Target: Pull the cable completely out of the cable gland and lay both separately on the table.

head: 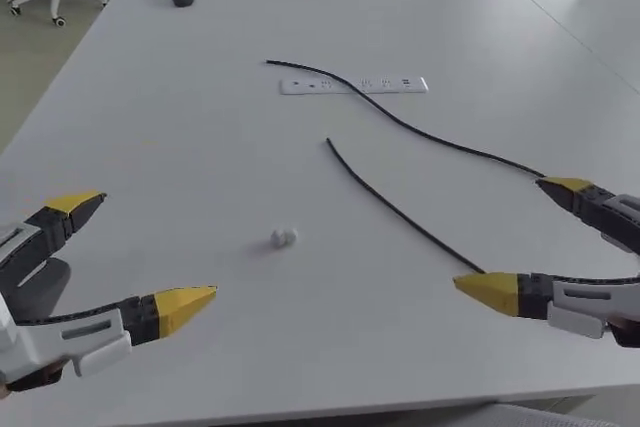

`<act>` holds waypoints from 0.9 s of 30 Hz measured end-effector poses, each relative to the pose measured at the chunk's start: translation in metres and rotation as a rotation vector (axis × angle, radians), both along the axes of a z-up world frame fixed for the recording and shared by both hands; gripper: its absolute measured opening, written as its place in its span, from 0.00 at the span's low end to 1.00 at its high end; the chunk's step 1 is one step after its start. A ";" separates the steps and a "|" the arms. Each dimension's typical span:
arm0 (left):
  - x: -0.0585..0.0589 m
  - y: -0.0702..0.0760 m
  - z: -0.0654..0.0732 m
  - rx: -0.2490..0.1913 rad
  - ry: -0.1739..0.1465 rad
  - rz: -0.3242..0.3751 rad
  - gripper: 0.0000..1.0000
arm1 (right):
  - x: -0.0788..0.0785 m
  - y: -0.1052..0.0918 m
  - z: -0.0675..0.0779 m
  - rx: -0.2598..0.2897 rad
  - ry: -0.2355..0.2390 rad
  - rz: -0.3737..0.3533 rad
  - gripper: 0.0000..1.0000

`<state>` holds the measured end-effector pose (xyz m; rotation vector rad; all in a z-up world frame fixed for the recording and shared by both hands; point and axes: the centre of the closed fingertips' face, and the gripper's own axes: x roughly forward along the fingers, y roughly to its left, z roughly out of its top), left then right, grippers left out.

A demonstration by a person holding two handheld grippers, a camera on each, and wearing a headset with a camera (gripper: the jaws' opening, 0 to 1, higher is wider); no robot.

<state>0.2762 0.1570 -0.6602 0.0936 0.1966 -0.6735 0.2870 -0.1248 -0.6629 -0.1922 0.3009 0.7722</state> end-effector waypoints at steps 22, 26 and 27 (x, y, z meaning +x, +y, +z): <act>0.003 0.003 -0.009 0.024 0.024 0.002 0.94 | 0.010 -0.002 -0.013 -0.034 0.025 -0.006 0.99; 0.006 0.000 -0.008 0.024 0.018 -0.006 0.94 | 0.011 -0.004 -0.013 -0.035 0.027 -0.010 0.98; 0.007 -0.001 -0.008 0.025 0.020 -0.008 0.94 | 0.011 -0.004 -0.013 -0.037 0.026 -0.011 0.98</act>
